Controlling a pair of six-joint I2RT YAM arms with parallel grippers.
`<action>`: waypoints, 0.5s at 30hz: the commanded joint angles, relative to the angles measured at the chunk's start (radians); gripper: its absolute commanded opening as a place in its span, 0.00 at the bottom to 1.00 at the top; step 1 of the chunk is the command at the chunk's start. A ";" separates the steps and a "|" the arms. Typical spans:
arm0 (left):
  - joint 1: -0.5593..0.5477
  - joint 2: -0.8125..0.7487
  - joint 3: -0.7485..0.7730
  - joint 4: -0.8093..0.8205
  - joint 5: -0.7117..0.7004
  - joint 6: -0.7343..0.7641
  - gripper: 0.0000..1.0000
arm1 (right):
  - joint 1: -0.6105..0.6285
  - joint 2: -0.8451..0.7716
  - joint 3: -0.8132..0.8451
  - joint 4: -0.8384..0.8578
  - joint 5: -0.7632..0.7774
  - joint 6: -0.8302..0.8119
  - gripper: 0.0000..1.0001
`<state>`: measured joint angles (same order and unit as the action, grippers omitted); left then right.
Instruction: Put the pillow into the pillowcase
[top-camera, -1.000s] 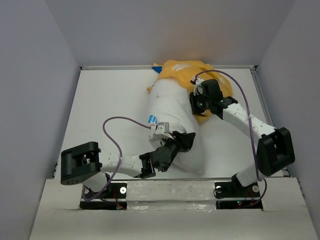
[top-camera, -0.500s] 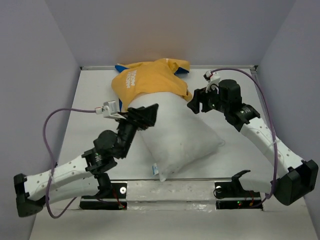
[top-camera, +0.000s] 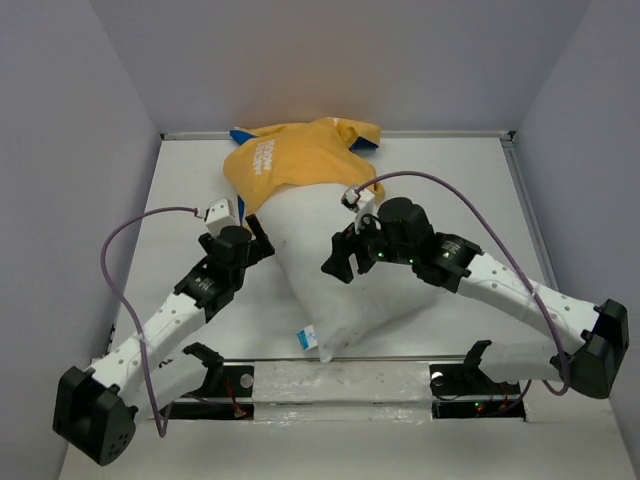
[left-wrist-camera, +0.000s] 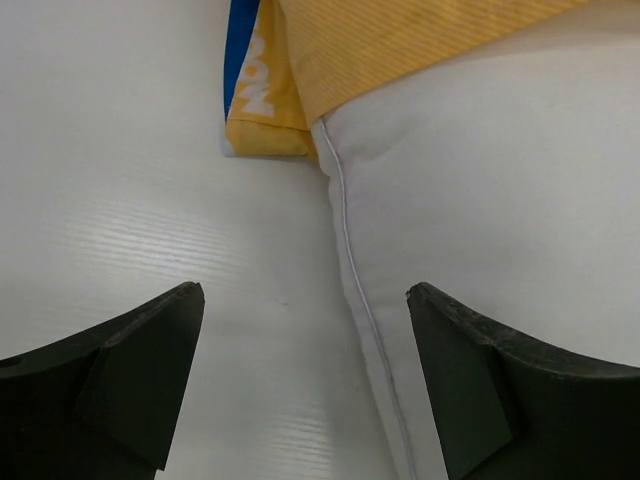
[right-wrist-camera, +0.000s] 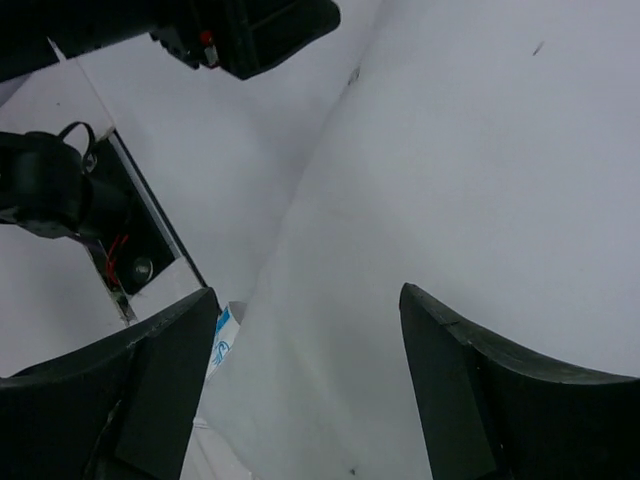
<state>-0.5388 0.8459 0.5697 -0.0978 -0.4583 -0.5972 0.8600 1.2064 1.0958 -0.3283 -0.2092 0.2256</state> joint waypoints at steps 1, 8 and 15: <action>0.025 0.189 0.182 0.038 0.043 0.177 0.93 | 0.056 0.067 -0.051 0.034 0.189 0.035 0.80; 0.066 0.395 0.328 0.118 0.047 0.307 0.88 | -0.154 0.096 -0.112 0.125 0.223 0.014 0.73; 0.119 0.550 0.394 0.197 0.125 0.387 0.82 | -0.274 0.076 -0.100 0.097 0.194 -0.031 0.74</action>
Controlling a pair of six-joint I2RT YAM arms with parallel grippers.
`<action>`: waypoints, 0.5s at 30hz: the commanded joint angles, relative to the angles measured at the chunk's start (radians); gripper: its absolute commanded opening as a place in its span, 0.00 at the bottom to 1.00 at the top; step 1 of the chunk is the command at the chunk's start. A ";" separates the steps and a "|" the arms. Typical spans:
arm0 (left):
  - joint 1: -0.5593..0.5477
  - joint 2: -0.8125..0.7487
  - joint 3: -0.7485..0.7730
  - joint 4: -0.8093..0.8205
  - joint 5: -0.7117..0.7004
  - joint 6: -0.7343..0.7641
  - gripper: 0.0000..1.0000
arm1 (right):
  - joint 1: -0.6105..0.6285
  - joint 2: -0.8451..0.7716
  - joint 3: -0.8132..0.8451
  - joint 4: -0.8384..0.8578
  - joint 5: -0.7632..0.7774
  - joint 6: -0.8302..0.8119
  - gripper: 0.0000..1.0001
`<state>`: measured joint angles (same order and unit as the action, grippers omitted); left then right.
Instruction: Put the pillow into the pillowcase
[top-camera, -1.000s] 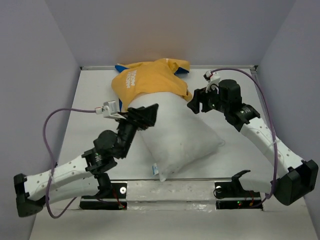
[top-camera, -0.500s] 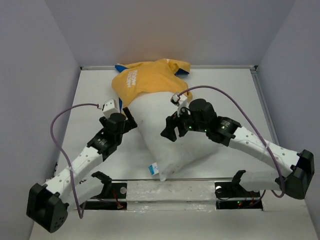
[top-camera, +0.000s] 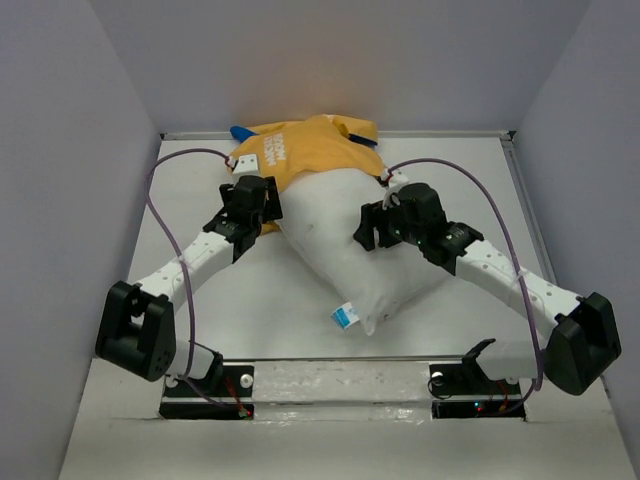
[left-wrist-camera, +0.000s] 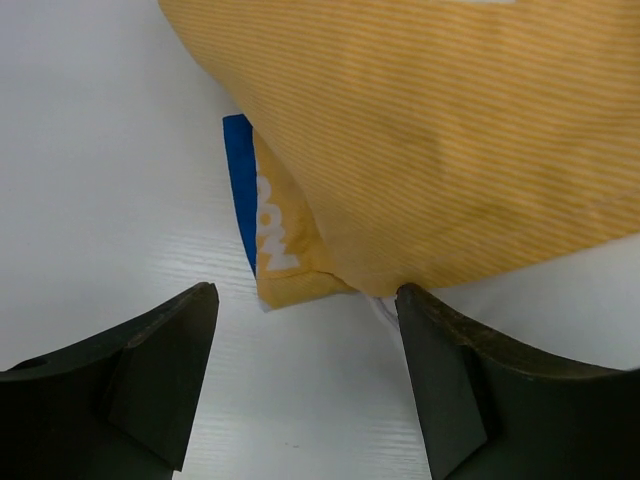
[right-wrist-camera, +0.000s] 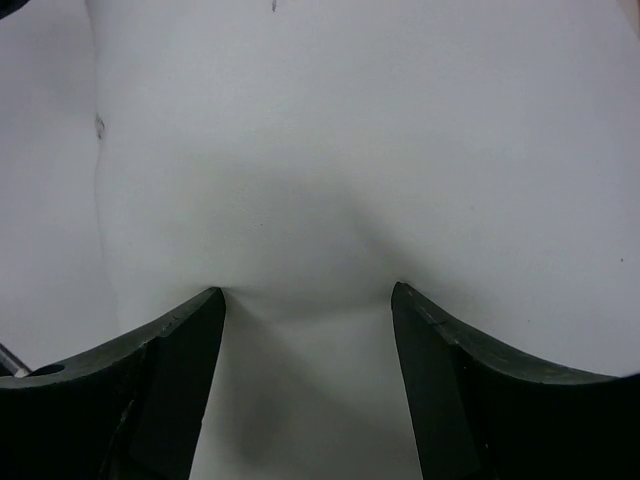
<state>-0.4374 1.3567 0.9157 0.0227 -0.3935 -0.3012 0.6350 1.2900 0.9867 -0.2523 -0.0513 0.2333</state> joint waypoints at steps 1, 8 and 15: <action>0.017 0.048 0.061 0.086 0.064 0.094 0.81 | -0.060 -0.011 0.009 0.019 0.031 -0.043 0.74; 0.016 0.071 0.063 0.193 0.205 0.157 0.67 | -0.060 -0.049 0.021 -0.007 -0.085 -0.037 0.73; 0.014 0.056 0.058 0.232 0.269 0.178 0.63 | -0.024 -0.095 0.038 -0.018 -0.119 -0.011 0.73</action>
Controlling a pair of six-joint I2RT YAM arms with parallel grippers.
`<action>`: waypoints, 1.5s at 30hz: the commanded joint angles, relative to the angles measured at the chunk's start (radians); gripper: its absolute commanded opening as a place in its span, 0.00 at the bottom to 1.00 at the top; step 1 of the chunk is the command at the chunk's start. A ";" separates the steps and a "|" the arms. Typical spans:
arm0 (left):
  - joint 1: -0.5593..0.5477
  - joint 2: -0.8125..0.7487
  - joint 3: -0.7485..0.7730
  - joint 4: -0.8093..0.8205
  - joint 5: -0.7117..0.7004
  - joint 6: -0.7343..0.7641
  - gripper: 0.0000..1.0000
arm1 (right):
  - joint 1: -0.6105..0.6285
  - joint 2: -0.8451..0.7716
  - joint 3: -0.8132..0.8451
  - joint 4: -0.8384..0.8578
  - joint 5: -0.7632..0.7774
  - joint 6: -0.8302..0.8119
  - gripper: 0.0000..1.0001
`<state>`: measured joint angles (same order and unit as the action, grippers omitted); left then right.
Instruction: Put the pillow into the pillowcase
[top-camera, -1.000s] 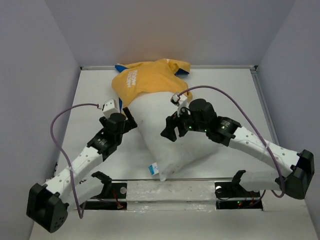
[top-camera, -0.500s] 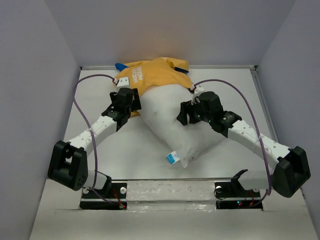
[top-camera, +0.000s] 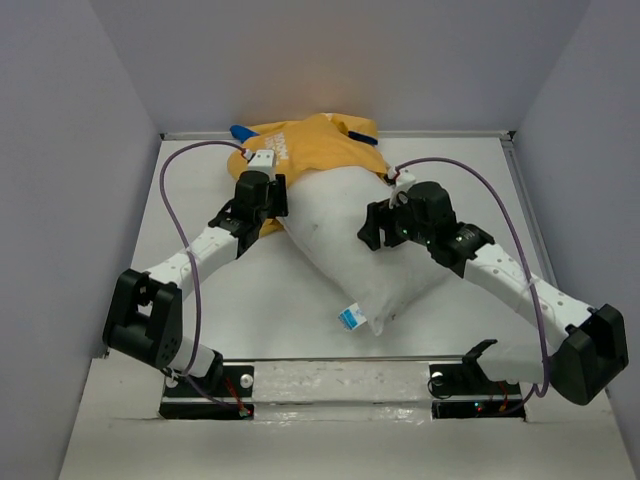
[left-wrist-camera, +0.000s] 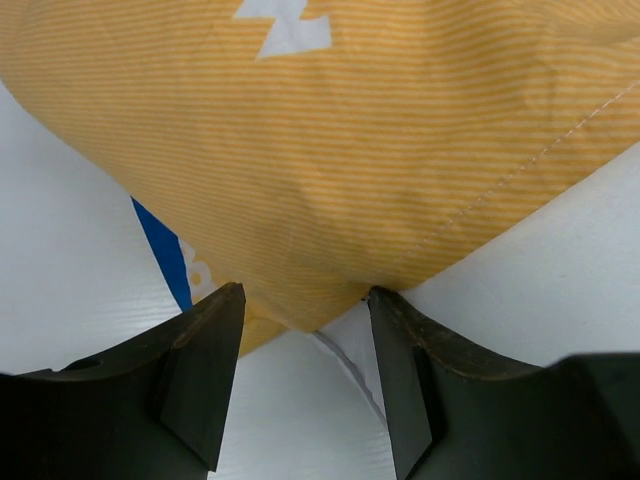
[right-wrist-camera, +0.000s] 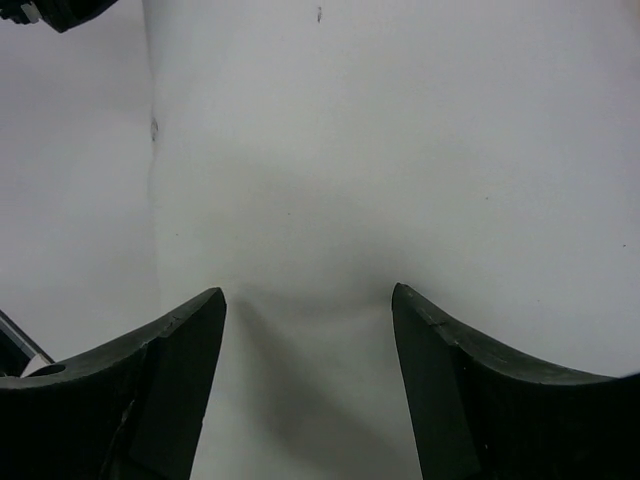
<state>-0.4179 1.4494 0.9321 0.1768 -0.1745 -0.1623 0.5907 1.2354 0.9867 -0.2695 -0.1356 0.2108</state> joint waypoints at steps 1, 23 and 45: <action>-0.004 -0.020 0.062 0.073 0.050 0.046 0.63 | 0.032 -0.040 0.049 0.001 -0.036 0.015 0.73; -0.033 -0.112 0.067 0.050 0.032 -0.042 0.00 | 0.215 0.416 0.417 -0.002 0.265 -0.051 0.91; -0.084 -0.310 -0.067 0.072 0.437 -0.290 0.00 | 0.075 0.342 0.202 0.973 0.239 0.414 0.00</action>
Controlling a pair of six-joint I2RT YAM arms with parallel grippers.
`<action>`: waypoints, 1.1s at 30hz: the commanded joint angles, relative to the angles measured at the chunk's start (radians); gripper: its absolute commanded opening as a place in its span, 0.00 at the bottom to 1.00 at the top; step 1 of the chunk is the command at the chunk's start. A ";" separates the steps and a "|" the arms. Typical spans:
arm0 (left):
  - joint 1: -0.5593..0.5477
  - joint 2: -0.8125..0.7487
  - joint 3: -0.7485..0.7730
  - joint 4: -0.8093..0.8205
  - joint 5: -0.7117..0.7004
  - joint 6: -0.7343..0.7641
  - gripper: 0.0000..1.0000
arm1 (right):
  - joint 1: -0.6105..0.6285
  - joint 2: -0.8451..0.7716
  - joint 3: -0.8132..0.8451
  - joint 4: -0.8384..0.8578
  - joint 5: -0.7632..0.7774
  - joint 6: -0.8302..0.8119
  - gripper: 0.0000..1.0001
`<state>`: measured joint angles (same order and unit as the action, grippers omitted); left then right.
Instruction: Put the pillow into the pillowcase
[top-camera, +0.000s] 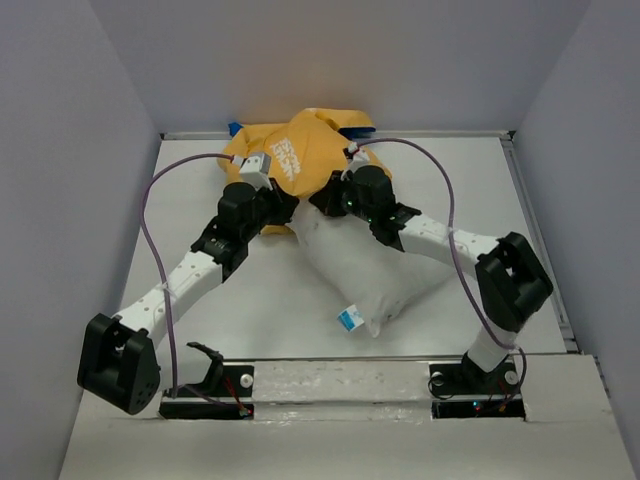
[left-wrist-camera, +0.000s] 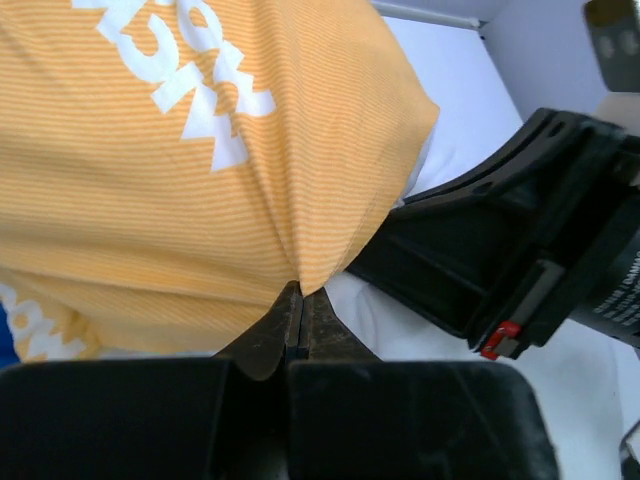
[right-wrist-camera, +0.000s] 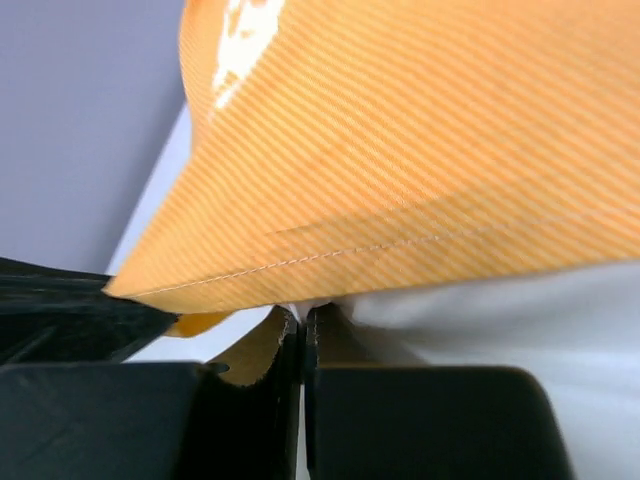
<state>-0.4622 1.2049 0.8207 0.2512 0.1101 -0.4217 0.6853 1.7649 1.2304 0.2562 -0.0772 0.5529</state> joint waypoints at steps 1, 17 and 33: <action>-0.039 -0.067 0.046 -0.012 0.148 -0.026 0.00 | -0.020 -0.220 -0.054 0.465 0.209 0.056 0.00; -0.168 -0.099 0.160 0.077 0.253 -0.167 0.00 | 0.109 0.188 0.079 0.301 0.384 0.174 0.00; -0.132 -0.170 -0.102 0.154 0.137 -0.252 0.00 | -0.066 -0.331 -0.241 0.515 0.484 0.222 0.00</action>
<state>-0.5873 0.9791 0.6487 0.3786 0.1574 -0.6777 0.6712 1.5494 0.9756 0.4946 0.2665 0.8337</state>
